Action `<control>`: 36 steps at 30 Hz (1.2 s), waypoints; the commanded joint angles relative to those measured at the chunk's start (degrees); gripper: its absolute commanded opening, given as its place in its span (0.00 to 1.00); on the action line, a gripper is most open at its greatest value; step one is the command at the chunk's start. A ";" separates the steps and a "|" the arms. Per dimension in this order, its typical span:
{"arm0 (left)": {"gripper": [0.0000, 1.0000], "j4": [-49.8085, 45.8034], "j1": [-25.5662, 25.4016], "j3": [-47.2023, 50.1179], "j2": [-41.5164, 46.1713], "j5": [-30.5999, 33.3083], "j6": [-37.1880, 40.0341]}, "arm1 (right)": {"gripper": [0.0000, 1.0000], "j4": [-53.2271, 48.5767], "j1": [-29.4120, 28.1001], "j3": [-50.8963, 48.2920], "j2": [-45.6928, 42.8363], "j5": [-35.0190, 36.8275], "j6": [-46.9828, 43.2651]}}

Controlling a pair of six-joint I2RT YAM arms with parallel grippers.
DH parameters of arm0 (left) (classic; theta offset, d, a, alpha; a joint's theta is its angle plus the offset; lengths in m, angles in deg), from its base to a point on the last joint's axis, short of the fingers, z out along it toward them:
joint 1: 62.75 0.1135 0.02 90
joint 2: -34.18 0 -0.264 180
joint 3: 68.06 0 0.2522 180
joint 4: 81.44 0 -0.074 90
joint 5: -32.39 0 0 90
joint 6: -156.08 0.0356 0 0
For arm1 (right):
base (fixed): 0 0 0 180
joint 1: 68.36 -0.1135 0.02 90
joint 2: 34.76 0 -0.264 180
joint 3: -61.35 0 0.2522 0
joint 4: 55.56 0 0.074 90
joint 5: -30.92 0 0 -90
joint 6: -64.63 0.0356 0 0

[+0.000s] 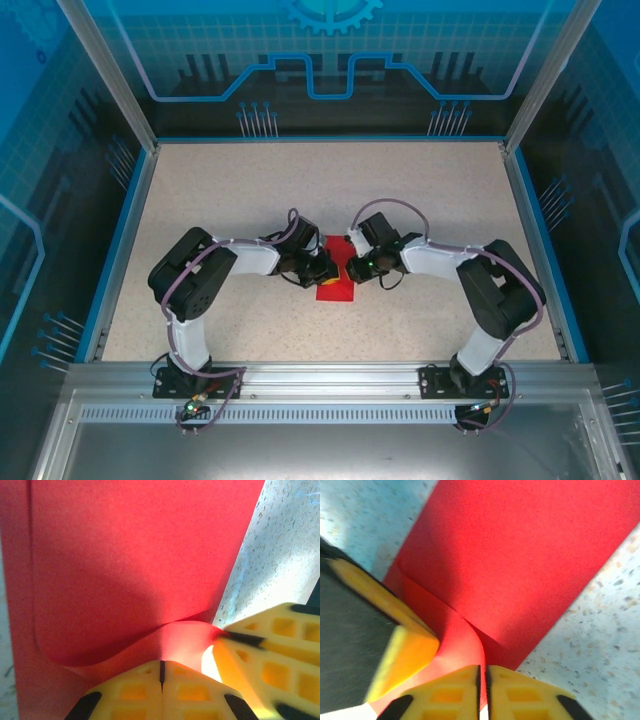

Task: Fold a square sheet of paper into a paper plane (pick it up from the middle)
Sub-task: Fold the triangle a second time at the center of the table.

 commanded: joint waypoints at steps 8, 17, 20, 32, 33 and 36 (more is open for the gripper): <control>0.00 -2.58 -0.53 1.49 -1.22 2.29 0.92 | 0.16 1.66 0.69 -5.28 -8.64 -14.42 10.62; 0.00 -2.55 -0.55 1.40 -1.24 2.13 1.11 | 0.10 7.13 0.38 -9.03 -4.36 -20.42 20.84; 0.00 -2.63 -0.53 1.40 -1.22 2.08 1.12 | 0.11 7.72 -0.29 -8.70 -4.23 -20.98 21.58; 0.00 -3.06 -0.53 0.98 -1.10 2.16 1.44 | 0.10 2.39 -1.72 -4.66 -0.07 -16.72 20.08; 0.00 -3.03 -0.54 0.87 -1.16 2.07 1.43 | 0.10 2.32 -1.62 -4.63 0.14 -16.64 20.08; 0.00 -3.10 -0.59 0.78 -1.31 2.02 1.51 | 0.10 1.97 -1.14 -4.71 0.95 -16.33 20.00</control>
